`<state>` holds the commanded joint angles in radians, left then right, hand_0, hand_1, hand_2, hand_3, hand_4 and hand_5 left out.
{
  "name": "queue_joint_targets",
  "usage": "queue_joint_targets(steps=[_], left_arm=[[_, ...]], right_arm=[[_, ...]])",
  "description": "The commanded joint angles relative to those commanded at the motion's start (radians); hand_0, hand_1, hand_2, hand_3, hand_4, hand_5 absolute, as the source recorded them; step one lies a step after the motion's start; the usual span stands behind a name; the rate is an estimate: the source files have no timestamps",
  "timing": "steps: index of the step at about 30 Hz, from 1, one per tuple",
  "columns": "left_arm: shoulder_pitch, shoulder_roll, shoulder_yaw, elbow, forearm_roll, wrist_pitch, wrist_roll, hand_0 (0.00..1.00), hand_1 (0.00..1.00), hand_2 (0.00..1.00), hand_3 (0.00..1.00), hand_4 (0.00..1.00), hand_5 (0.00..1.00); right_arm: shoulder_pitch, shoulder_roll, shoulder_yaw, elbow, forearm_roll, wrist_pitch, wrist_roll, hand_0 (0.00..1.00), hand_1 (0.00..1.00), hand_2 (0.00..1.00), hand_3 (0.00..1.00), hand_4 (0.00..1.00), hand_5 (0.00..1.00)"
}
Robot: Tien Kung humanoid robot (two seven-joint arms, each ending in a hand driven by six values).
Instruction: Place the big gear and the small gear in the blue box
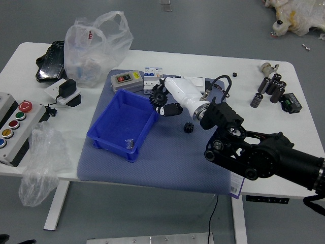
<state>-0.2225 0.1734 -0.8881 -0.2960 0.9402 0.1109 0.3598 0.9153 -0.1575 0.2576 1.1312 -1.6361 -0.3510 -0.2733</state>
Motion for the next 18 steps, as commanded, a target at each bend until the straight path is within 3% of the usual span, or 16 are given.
queue_joint_targets(steps=[5,6,11,12,18], left_arm=[[0.0,0.002,-0.003,-0.001,0.003,0.0,0.003,0.664,0.573,0.596,0.75,0.743,0.518],[0.001,0.002,-0.003,-0.001,0.003,0.0,0.003,0.664,0.572,0.596,0.749,0.744,0.52],[0.003,0.004,-0.005,-0.002,0.003,0.001,0.006,0.664,0.572,0.596,0.749,0.744,0.52],[0.005,0.003,0.003,-0.001,-0.006,0.002,0.001,0.664,0.572,0.596,0.748,0.744,0.521],[0.016,-0.003,0.033,0.002,-0.039,0.002,-0.014,0.664,0.572,0.596,0.749,0.745,0.52]], right_arm=[[0.016,0.015,-0.017,-0.013,0.009,0.012,-0.002,0.518,0.577,0.436,0.534,0.493,0.002],[0.018,0.018,-0.017,-0.017,0.01,0.016,-0.004,0.523,0.602,0.587,0.66,0.406,0.087],[0.022,0.031,-0.028,-0.032,0.023,0.026,-0.007,0.523,0.602,0.587,0.66,0.406,0.087],[0.023,0.034,-0.034,-0.037,0.025,0.031,-0.01,0.555,0.639,0.631,0.684,0.508,0.182],[0.024,0.043,-0.053,-0.054,0.02,0.068,-0.037,0.556,0.64,0.609,0.688,0.515,0.186]])
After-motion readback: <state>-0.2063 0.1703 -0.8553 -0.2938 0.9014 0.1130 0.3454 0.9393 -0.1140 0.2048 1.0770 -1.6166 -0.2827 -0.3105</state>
